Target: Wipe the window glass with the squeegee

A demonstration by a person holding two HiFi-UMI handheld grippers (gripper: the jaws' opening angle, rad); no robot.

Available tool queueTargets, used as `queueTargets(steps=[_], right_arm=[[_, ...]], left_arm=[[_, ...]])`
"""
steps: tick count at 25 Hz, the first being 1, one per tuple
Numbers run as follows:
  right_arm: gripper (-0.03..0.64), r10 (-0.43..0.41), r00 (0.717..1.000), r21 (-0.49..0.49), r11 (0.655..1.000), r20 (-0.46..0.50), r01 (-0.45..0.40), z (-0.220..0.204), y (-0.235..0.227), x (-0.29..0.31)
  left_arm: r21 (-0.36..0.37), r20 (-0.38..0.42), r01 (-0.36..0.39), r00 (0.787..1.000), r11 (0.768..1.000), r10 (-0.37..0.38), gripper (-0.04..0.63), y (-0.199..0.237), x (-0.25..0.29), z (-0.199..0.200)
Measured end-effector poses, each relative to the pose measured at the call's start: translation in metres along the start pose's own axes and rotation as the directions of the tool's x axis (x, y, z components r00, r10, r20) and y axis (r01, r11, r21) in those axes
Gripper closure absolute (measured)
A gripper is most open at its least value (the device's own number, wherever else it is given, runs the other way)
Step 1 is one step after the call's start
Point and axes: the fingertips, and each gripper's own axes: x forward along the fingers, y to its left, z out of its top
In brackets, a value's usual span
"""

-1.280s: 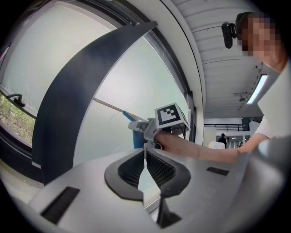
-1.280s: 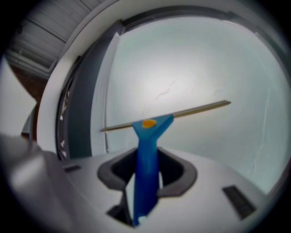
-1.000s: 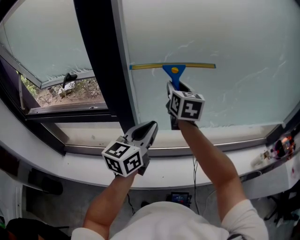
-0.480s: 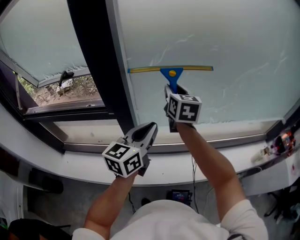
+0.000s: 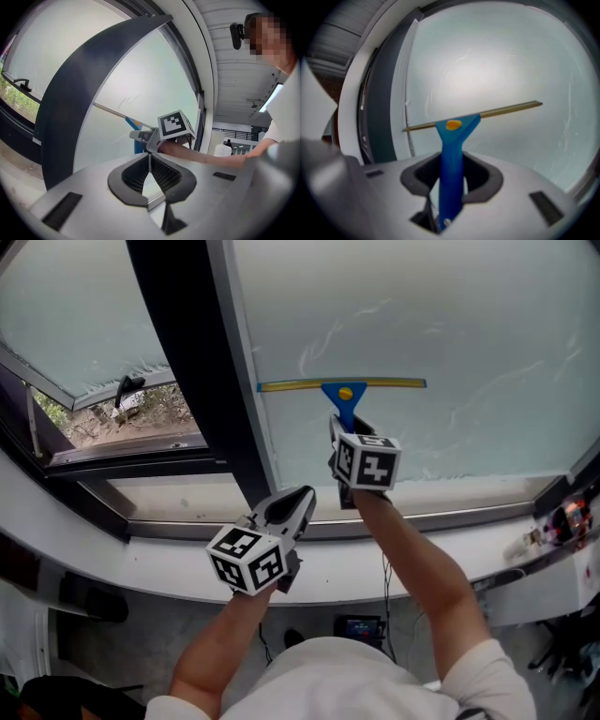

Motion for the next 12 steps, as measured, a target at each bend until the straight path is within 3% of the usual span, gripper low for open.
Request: queueTargets(steps=[12], right_arm=[[0.468, 0.001, 0.999, 0.004, 1.0, -0.046, -0.001, -0.027, -0.001, 0.004]], left_arm=[[-0.029, -0.025, -0.003, 1.0, 1.0, 0.003, 0.555, 0.004, 0.002, -0.018]])
